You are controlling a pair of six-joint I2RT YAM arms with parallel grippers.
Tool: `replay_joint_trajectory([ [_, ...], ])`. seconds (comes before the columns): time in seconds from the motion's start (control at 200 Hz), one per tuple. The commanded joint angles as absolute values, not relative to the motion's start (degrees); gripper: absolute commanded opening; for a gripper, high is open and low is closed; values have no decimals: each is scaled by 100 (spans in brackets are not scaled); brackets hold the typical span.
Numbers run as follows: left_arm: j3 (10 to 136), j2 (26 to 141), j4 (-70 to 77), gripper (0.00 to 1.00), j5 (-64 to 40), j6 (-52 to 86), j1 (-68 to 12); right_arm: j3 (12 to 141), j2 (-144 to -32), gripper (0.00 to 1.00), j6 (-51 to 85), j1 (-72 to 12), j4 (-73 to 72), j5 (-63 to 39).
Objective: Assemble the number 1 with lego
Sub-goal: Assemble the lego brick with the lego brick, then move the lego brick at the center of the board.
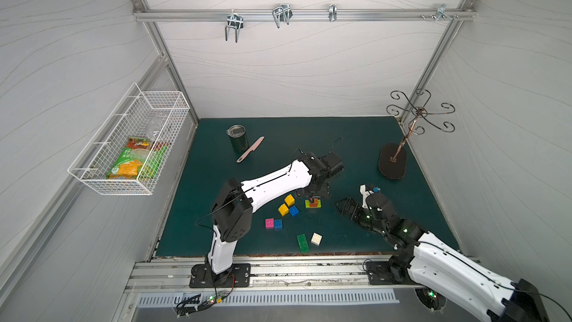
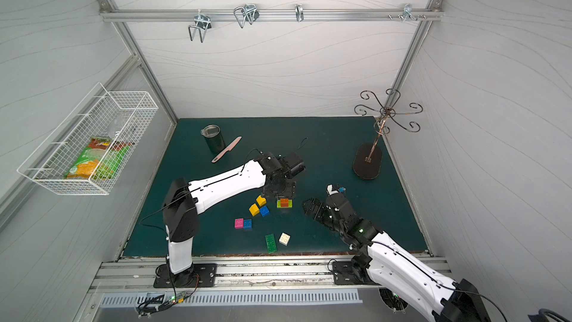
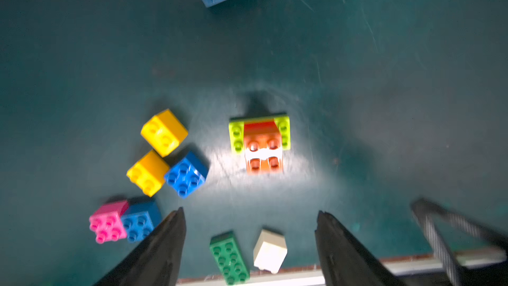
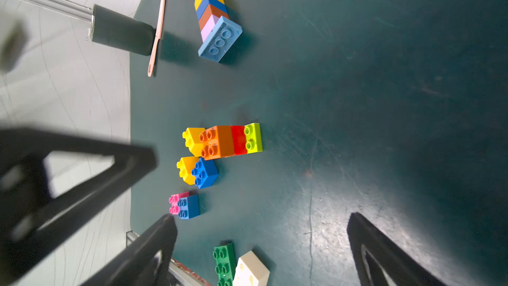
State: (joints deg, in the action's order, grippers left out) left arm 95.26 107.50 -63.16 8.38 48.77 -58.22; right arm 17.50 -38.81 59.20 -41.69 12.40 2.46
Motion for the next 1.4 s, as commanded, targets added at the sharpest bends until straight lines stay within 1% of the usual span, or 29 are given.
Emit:
replay_joint_trajectory([
  [0.0, 8891, 10301, -6176, 81, 1061, 5164, -6417, 1535, -3532, 99, 6146, -4118, 1463, 562],
  [0.16, 7387, 9733, -5159, 82, 780, 5370, -6833, 1168, -2701, 99, 6430, -4081, 1559, 737],
  [0.26, 6961, 9572, -4719, 83, 674, 5389, -7083, 934, -2211, 99, 6569, -4061, 1573, 788],
  [0.365, 7022, 9711, -4605, 83, 667, 5353, -7288, 810, -1936, 99, 6601, -4052, 1582, 806],
  [0.515, 7207, 10049, -4600, 77, 599, 5377, -7365, 839, -2022, 99, 6644, -4052, 1591, 806],
  [0.675, 7197, 10203, -4443, 66, 500, 5332, -7358, 972, -2484, 99, 6639, -4045, 1509, 729],
  [0.71, 7222, 10241, -4423, 65, 472, 5294, -7356, 997, -2596, 99, 6622, -4047, 1463, 698],
  [0.936, 7444, 10575, -4473, 66, 242, 5091, -7326, 1138, -3052, 99, 6538, -4043, 1345, 615],
  [1.396, 7384, 10862, -4325, 66, -158, 4922, -7045, 1043, -2814, 99, 6541, -4043, 1328, 659],
])
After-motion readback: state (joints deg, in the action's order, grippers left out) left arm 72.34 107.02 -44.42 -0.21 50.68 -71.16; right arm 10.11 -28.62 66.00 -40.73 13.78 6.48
